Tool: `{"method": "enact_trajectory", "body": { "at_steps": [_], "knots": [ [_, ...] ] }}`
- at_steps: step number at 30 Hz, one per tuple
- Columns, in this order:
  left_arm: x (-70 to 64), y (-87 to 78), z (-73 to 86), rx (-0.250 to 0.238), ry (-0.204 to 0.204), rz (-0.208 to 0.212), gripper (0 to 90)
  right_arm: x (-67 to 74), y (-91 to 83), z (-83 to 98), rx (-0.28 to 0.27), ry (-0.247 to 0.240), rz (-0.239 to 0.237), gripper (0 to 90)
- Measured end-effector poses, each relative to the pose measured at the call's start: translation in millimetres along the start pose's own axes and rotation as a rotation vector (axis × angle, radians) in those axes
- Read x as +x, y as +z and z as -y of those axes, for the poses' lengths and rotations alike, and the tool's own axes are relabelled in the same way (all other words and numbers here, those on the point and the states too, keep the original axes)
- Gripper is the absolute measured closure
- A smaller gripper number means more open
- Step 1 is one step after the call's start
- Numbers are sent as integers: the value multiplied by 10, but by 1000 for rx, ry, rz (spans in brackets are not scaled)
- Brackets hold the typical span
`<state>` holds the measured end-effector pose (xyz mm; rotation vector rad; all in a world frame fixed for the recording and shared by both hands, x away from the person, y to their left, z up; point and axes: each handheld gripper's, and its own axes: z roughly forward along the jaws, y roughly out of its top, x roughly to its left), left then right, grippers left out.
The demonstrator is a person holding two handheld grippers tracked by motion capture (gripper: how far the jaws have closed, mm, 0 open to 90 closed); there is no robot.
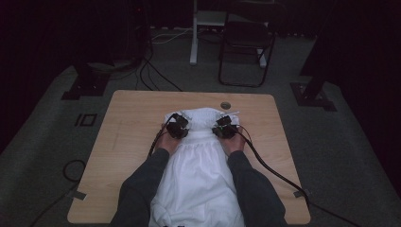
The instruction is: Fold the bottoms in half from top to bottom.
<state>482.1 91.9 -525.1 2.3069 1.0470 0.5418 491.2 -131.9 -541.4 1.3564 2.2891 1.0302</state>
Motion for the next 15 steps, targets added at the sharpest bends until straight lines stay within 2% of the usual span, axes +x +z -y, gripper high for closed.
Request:
{"method": "enact_trajectory", "body": {
  "at_steps": [5,8,11,13,15],
  "knots": [
    [10,-426,-69,-148,-35,53,839,-35,-330,-65,-86,-19,-43,845],
    [-45,-755,-119,-252,-35,74,841,-24,-637,-145,-161,-46,-61,845],
    [-128,-1069,-59,-366,-52,124,840,5,-960,-157,-239,-68,-92,845],
    [-215,-1227,25,-409,-42,148,840,61,-1185,-99,-276,-101,-119,845],
    [-316,-1317,128,-418,-15,156,840,134,-1326,-13,-286,-137,-118,845]
  ]
}}
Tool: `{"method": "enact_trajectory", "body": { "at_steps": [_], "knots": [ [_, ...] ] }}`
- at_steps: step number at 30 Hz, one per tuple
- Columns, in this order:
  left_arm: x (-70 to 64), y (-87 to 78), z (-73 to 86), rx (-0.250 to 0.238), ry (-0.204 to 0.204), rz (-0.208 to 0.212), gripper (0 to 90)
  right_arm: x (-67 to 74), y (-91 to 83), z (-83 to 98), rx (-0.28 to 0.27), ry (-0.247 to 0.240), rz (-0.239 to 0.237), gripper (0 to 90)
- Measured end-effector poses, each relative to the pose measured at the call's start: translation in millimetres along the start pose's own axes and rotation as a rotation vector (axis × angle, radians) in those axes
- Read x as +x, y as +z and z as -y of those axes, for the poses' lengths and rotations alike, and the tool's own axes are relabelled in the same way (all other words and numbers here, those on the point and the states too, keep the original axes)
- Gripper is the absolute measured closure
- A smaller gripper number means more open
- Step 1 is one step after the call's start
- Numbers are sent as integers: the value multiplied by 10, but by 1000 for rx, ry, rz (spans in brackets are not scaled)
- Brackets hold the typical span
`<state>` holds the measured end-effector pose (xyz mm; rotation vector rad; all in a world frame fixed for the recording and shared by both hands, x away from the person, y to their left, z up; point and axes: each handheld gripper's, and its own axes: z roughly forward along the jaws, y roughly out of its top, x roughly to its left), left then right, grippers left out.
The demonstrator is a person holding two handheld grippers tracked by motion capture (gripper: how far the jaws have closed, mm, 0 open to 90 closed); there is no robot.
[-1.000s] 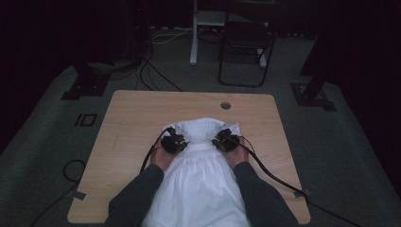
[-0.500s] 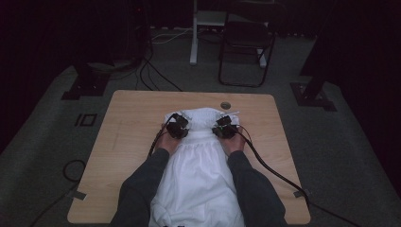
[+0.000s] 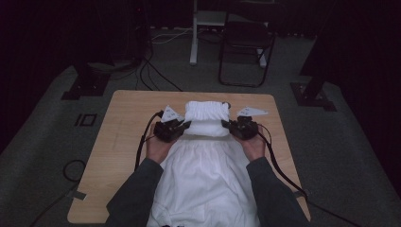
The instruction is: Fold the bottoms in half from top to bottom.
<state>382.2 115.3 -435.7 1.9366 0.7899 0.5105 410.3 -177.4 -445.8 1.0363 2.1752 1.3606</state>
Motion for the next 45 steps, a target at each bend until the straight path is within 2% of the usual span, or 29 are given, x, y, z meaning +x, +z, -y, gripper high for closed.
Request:
{"method": "enact_trajectory", "body": {
  "at_steps": [2,6,8,9,12,14,15,16,19,22,25,27,28,29,30,32,33,34,36,39,42,45],
  "knots": [
    [-93,-82,110,-3,0,26,840,84,-89,74,2,-19,-12,845],
    [-208,-93,416,58,-15,55,836,251,-149,401,52,-33,-48,843],
    [-231,-35,571,104,-16,57,831,310,-104,602,92,-23,-61,841],
    [-233,21,683,139,-37,72,830,330,-77,676,109,-21,-63,841],
    [-238,161,923,232,-66,79,825,356,62,941,175,10,-80,838],
    [-245,249,1048,278,-52,66,821,361,149,1060,208,30,-88,837],
    [-247,294,1102,294,-53,64,818,360,195,1105,220,31,-91,836],
    [-246,315,1136,286,-60,66,817,354,227,1128,229,34,-94,833],
    [-244,307,1104,301,-63,65,790,339,267,1140,242,56,-95,789],
    [-238,242,1045,299,-97,81,636,332,222,1098,259,63,-116,609],
    [-198,90,952,244,-124,93,547,360,89,1023,245,18,-115,461],
    [-141,1,883,206,-140,87,540,356,-42,954,216,1,-119,422],
    [-141,1,883,206,-140,87,548,356,-42,954,216,1,-119,422],
    [-49,-62,792,173,-158,59,548,344,-95,926,197,3,-118,423],
    [-4,-64,755,168,-168,42,657,271,-215,839,141,24,-102,493],
    [82,-16,701,173,-191,7,846,166,-252,778,106,65,-74,758],
    [123,33,684,185,-199,3,898,111,-234,755,98,95,-47,825],
    [149,96,675,193,-207,2,900,55,-190,738,103,116,-19,860],
    [181,234,674,226,-210,11,900,-41,-51,730,122,152,22,873],
    [181,418,710,268,-209,27,897,-136,177,767,165,196,30,864],
    [185,513,764,283,-216,29,887,-124,312,811,179,197,-21,846],
    [182,515,797,287,-221,35,870,-99,331,828,177,185,-69,830]
  ]
}}
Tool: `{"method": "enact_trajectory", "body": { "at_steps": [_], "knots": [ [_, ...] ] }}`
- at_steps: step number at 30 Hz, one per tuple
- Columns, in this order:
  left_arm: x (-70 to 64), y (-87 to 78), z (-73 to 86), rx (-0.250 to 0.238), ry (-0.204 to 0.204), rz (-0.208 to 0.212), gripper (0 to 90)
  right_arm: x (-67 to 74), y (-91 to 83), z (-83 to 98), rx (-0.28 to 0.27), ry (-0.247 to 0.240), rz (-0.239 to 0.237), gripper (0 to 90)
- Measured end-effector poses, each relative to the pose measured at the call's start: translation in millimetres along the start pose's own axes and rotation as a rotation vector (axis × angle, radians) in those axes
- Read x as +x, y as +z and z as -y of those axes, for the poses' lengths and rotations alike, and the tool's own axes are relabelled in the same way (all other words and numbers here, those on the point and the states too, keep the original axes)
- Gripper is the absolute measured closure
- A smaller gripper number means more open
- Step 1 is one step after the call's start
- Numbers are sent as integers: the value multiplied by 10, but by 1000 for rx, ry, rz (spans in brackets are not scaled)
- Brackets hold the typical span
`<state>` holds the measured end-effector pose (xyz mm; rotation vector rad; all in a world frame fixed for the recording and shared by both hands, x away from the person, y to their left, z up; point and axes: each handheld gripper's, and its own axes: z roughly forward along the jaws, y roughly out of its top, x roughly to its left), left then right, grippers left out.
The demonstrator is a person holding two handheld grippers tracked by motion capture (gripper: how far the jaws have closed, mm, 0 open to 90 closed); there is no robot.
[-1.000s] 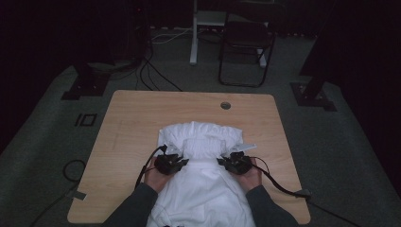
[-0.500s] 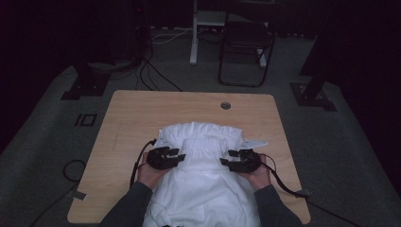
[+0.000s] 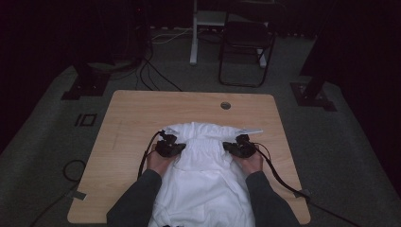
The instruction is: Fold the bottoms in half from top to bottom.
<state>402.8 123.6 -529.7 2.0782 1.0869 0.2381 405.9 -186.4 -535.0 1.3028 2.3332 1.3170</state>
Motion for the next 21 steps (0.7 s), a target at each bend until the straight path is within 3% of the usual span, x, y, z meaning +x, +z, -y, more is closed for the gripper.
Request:
{"method": "enact_trajectory", "body": {
  "at_steps": [3,6,7,11,13,14,15,17,19,21],
  "knots": [
    [-46,-65,48,-13,6,31,857,28,-19,12,14,-24,-10,826],
    [-122,-148,135,-27,24,72,829,97,-108,67,0,-50,-86,813],
    [-122,-148,135,-27,24,72,825,97,-108,67,0,-50,-86,813],
    [-255,-327,344,-51,44,162,815,180,-269,210,-17,-95,-190,787],
    [-292,-356,388,-46,64,180,806,198,-307,238,-18,-113,-215,776],
    [-359,-411,461,-39,120,204,806,215,-347,261,-18,-131,-235,764],
    [-374,-431,477,-45,134,198,787,232,-428,290,-36,-161,-261,746],
    [-360,-465,469,-61,132,181,776,218,-479,282,-60,-152,-239,739],
    [-293,-458,390,-81,94,149,770,182,-496,246,-90,-128,-199,739],
    [-236,-395,288,-79,65,108,758,133,-446,164,-96,-81,-119,740]
  ]
}}
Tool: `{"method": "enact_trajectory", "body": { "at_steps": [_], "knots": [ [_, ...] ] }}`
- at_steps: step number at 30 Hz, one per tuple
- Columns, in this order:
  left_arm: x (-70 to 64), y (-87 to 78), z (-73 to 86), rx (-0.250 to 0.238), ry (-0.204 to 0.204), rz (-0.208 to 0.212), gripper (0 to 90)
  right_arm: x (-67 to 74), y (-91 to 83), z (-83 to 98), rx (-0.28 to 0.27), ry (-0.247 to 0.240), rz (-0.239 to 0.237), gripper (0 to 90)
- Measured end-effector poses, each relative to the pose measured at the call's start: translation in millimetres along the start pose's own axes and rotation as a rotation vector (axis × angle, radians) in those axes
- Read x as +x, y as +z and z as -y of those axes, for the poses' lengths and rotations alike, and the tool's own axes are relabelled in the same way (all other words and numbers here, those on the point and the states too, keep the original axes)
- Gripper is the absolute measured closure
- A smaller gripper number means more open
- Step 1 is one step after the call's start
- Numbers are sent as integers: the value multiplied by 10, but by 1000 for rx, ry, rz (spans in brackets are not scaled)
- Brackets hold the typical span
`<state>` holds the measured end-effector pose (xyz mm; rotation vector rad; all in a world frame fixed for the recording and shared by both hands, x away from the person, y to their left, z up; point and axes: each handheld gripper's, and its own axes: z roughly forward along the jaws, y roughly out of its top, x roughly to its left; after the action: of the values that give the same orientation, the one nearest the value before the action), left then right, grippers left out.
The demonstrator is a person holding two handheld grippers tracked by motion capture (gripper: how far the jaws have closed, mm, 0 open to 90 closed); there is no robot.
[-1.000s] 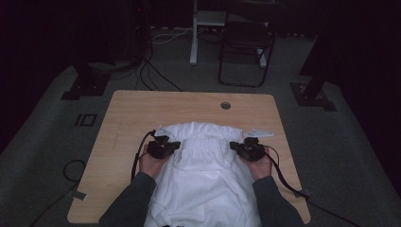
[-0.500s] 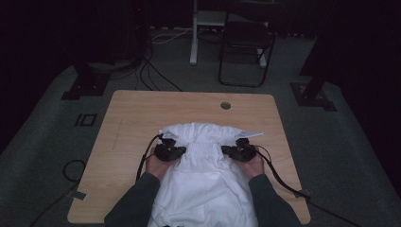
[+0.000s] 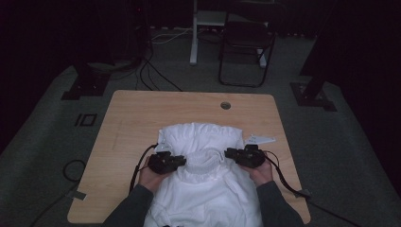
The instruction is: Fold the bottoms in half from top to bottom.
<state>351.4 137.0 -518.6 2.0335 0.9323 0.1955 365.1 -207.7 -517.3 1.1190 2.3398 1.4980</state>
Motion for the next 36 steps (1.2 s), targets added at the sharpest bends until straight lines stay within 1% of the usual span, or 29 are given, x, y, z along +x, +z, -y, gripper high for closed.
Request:
{"method": "enact_trajectory", "body": {
  "at_steps": [2,3,4,5,6,7,8,9,12,14,15,16,17,19,20,21,23,25,26,27,28,29,30,31,32,33,34,35,36],
  "knots": [
    [53,95,-78,17,-16,-17,753,-58,99,-59,5,28,69,749],
    [79,175,-124,40,-15,-27,749,-85,148,-77,18,47,84,755],
    [88,223,-143,52,-17,-31,749,-123,239,-98,48,71,93,759],
    [98,282,-163,69,-12,-28,751,-137,291,-105,61,74,93,762],
    [101,327,-172,83,-8,-24,751,-138,355,-109,80,74,79,768],
    [91,360,-169,84,-9,-12,751,-119,403,-109,96,65,55,778],
    [79,363,-162,83,-9,-2,751,-66,425,-102,97,45,23,782],
    [51,357,-148,78,-14,16,751,-30,424,-95,96,29,5,788],
    [-74,271,-87,59,10,86,751,98,351,-45,104,-14,-47,793],
    [-186,196,-27,57,29,138,750,186,262,7,106,-50,-79,791],
    [-263,166,22,70,60,157,747,234,215,38,108,-67,-102,789],
    [-311,157,54,80,72,164,739,292,165,84,116,-81,-127,785],
    [-375,142,109,99,92,178,739,329,139,113,122,-93,-136,783],
    [-450,121,178,120,126,180,735,413,98,202,148,-116,-148,782],
    [-484,107,222,134,129,182,735,449,91,251,162,-122,-146,782],
    [-505,101,258,138,129,193,735,490,87,312,180,-133,-145,783],
    [-536,91,313,168,144,195,731,541,94,386,216,-149,-148,782],
    [-533,62,320,164,148,205,716,587,102,441,244,-176,-150,776],
    [-521,37,304,152,145,195,695,592,99,441,247,-183,-151,767],
    [-501,3,276,134,145,169,677,590,88,423,242,-191,-147,744],
    [-451,-49,229,108,139,140,671,582,68,390,228,-196,-138,706],
    [-414,-79,199,88,129,123,669,558,39,337,195,-197,-113,671],
    [-357,-115,155,63,120,93,662,535,22,301,176,-194,-92,656],
    [-302,-133,114,39,121,41,641,495,10,251,154,-201,-54,640],
    [-240,-130,76,35,134,-8,634,448,12,202,140,-209,-6,625],
    [-148,-93,36,50,131,-50,629,390,29,157,133,-210,39,616],
    [-76,-43,15,63,122,-76,621,305,74,112,133,-207,80,603],
    [-76,-43,15,63,122,-76,620,305,74,112,133,-207,80,603],
    [42,82,4,101,119,-106,620,236,129,88,141,-196,99,594]
  ]
}}
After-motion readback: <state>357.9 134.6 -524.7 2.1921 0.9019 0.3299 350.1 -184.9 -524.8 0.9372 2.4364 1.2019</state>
